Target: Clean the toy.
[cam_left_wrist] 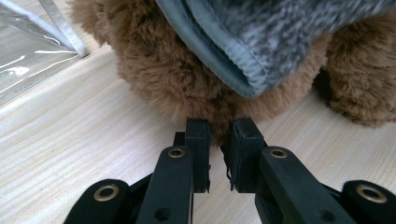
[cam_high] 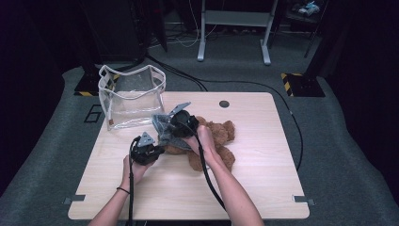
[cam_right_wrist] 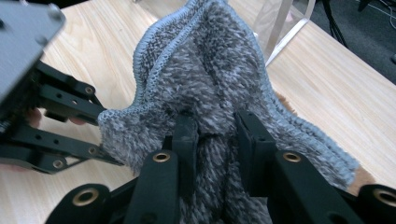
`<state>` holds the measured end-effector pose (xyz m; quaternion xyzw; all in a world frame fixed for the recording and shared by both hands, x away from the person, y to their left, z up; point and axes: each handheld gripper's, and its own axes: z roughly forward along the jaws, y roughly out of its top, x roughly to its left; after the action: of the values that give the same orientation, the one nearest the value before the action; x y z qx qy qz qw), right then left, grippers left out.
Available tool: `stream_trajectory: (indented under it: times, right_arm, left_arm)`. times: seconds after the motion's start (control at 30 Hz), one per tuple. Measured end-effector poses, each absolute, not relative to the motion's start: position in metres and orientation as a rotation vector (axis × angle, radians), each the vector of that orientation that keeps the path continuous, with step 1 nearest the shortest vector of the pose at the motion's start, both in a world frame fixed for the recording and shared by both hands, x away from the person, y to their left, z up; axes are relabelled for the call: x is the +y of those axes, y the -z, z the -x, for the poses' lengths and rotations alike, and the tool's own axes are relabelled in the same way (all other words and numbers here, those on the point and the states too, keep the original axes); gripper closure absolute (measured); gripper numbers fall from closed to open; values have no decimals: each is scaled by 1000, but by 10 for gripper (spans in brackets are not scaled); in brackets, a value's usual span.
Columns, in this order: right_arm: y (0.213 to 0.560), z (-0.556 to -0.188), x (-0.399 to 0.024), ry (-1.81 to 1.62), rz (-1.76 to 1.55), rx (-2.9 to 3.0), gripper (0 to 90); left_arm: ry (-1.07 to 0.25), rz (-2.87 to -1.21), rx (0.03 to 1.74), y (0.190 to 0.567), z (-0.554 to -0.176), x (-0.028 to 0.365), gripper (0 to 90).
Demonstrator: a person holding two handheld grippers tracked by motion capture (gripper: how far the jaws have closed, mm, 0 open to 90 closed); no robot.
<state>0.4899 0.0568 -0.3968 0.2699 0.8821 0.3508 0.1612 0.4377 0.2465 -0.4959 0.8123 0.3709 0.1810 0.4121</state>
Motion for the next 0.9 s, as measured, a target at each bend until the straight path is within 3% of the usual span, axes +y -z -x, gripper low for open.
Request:
stream_trajectory:
  times: [0.37, 0.9]
  right_arm:
    - [401, -486, 42, -927, -804, 2494, 732]
    - [407, -487, -18, -871, -888, 2445, 731]
  left_arm:
    - [-453, -2035, 951, 495, -436, 248, 827]
    - [-454, -2034, 950, 495, -436, 248, 826]
